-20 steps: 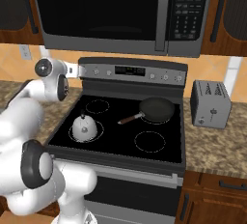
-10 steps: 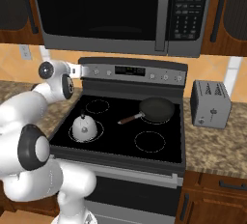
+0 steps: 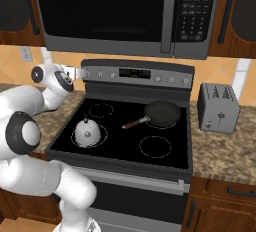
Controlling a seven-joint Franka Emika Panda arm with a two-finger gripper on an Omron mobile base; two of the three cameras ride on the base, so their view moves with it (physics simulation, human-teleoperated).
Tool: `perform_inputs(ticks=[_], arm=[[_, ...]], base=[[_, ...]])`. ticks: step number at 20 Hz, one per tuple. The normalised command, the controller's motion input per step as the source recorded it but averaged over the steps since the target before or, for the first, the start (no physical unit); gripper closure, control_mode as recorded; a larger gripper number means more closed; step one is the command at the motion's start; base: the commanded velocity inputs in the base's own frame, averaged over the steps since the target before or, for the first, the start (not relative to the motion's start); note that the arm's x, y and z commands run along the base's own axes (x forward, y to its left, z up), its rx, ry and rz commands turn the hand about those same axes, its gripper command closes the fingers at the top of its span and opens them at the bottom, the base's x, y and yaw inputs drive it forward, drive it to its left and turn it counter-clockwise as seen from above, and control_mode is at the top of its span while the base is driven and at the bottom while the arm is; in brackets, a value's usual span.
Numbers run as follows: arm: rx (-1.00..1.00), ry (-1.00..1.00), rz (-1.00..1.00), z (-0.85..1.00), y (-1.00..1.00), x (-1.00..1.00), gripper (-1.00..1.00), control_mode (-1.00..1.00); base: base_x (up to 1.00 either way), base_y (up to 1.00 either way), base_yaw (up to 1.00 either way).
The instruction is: Pick the kettle from the counter and place it on a stove burner. Then turn the burner on.
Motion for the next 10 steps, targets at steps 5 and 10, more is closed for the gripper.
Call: perform_inputs(ticks=[5, 10], arm=[[0.03, -0.03, 0.01, -0.28, 0.23, 0.24, -1.00, -1.00], [0.00, -0.02, 0.01, -0.27, 0.00, 0.22, -1.00, -1.00]], base=[[0.00, 0.00, 0.00], [0.00, 0.00, 0.00]])
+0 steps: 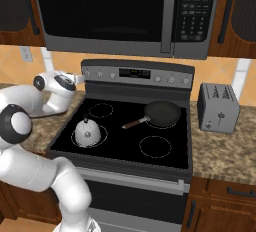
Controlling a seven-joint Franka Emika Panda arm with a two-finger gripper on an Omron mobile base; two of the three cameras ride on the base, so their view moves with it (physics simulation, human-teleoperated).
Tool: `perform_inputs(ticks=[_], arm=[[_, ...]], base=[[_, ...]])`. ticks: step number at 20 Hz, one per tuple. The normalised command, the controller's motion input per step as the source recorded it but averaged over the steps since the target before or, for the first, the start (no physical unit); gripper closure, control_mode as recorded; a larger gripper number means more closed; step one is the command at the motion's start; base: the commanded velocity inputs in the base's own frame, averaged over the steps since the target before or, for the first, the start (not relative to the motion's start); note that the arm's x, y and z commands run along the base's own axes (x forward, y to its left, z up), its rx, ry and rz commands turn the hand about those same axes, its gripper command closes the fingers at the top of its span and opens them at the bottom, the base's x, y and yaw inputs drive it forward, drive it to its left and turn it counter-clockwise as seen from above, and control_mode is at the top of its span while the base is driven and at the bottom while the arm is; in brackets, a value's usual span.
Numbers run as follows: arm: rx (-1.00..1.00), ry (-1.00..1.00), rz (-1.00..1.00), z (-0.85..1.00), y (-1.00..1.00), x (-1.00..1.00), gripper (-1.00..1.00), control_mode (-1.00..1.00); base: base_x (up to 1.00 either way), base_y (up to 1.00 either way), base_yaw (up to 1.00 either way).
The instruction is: Pick the kettle from the counter and place it on a stove burner. Then turn the burner on.
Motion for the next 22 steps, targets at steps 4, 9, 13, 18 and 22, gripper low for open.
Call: perform_inputs(ticks=[4, 9, 13, 18, 22], arm=[[0.00, -0.01, 0.03, -0.29, 0.04, 0.51, -1.00, -1.00], [0.01, -0.01, 0.05, -0.09, 0.15, 0.46, -1.00, -1.00], [0.00, 0.00, 0.04, -0.07, 0.01, 0.39, -1.00, -1.00], [0.00, 0.00, 0.00, -0.07, 0.00, 0.19, -1.00, -1.00], [0.00, 0.00, 0.00, -0.08, 0.00, 0.31, -1.00, -1.00]], base=[[0.00, 0.00, 0.00], [0.00, 0.00, 0.00], [0.00, 0.00, 0.00], [0.00, 0.00, 0.00], [0.00, 0.00, 0.00]])
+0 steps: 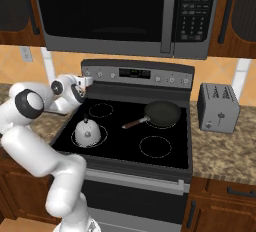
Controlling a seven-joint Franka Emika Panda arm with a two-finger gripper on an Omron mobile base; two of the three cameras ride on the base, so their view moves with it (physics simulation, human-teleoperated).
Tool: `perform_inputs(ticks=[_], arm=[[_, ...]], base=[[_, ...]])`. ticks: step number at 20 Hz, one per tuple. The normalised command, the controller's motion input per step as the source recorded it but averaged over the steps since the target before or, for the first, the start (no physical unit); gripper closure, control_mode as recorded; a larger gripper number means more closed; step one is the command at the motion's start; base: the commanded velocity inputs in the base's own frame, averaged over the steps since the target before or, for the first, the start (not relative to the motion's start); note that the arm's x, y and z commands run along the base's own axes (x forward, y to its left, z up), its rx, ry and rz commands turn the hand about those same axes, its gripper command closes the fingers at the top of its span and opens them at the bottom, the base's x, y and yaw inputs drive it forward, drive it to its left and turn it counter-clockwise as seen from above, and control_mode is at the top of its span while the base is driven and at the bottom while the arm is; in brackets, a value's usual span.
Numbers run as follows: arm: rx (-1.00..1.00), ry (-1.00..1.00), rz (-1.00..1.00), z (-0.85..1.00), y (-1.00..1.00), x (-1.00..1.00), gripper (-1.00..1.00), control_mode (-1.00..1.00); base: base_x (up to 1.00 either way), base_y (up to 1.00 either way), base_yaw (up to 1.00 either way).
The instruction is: Pick the kettle from the counter and place it on a stove burner. Then turn the burner on.
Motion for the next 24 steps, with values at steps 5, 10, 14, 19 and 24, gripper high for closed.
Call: perform_inputs(ticks=[5, 10, 14, 19, 24], arm=[[0.00, 0.00, 0.00, 0.00, 0.00, 0.24, -1.00, -1.00], [0.00, 0.00, 0.00, 0.00, 0.00, 0.18, -1.00, -1.00], [0.00, 0.00, 0.00, 0.00, 0.01, 0.30, -1.00, -1.00], [0.00, 0.01, 0.00, -0.01, 0.09, 0.17, -1.00, -1.00], [0.00, 0.01, 0.00, -0.04, 0.18, 0.03, -1.00, -1.00]], base=[[0.00, 0.00, 0.00], [0.00, 0.00, 0.00], [0.00, 0.00, 0.00], [0.00, 0.00, 0.00], [0.00, 0.00, 0.00]])
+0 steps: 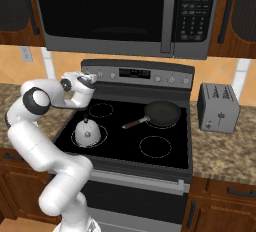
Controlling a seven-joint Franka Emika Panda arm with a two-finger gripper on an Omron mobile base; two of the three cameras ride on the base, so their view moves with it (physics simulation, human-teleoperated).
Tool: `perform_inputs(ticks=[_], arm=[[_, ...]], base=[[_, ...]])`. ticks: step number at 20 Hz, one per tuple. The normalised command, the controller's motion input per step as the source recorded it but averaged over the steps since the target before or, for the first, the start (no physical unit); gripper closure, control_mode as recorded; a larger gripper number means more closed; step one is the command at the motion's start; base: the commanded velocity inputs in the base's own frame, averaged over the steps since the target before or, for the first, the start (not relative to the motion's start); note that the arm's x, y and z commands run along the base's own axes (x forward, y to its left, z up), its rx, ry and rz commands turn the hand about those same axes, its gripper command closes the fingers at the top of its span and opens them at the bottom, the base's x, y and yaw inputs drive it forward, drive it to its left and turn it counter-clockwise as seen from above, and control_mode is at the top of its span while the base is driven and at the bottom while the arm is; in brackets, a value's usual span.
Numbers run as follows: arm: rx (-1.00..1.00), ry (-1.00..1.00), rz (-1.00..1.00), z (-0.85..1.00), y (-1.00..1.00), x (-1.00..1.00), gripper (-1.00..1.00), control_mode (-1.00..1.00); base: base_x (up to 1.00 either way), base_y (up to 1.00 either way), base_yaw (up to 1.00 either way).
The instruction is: Pick the kettle from the counter and place it on a stove burner. Then turn the burner on.
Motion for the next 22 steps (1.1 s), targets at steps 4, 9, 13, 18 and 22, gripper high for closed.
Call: perform_inputs(ticks=[4, 9, 13, 18, 22], arm=[[0.00, 0.00, 0.00, 0.00, 0.15, 0.05, -1.00, -1.00], [0.00, 0.00, -0.02, 0.00, 0.04, 0.04, -1.00, -1.00], [0.00, 0.00, -0.05, -0.10, 0.00, 0.01, -1.00, -1.00], [0.00, 0.00, -0.05, -0.31, 0.05, 0.00, -1.00, -1.00], [0.00, 0.00, -0.02, -0.09, 0.09, 0.03, -1.00, -1.00]], base=[[0.00, 0.00, 0.00], [0.00, 0.00, 0.00], [0.00, 0.00, 0.00], [0.00, 0.00, 0.00], [0.00, 0.00, 0.00]])
